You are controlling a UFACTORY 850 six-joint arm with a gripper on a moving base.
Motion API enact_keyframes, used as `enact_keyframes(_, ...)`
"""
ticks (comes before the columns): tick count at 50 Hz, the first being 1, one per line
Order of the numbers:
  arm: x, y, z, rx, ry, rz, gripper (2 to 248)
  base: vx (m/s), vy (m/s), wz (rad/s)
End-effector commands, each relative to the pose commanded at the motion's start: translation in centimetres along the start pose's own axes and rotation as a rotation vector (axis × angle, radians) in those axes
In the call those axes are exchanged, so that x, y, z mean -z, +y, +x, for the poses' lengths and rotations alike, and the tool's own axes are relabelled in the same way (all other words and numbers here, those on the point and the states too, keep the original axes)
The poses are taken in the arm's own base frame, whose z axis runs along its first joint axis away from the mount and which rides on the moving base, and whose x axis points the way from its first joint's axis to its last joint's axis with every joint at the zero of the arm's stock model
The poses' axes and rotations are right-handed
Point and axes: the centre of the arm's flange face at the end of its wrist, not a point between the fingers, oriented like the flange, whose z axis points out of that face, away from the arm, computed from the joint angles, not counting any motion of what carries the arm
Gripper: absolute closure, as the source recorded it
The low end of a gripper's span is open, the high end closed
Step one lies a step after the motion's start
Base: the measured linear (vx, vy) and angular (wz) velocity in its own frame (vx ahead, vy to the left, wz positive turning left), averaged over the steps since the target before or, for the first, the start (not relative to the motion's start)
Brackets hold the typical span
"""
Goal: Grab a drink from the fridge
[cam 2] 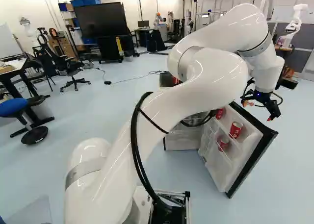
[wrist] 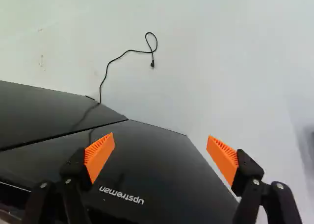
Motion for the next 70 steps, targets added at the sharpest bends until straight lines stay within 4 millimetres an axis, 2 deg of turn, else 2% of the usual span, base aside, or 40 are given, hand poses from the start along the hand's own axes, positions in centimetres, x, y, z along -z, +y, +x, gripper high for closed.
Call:
enact_keyframes(13,-1.6,0.7,1.0,-0.007,-0.029,-0.002,3,0.0,0.0,0.0)
enact_keyframes(23,-2.6,0.9,0.8,-0.009,-0.073,-0.002,3,0.0,0.0,0.0)
enact_keyframes(70,-1.8,0.9,-2.6,-0.01,-0.475,0.0,3,0.0,0.0,0.0)
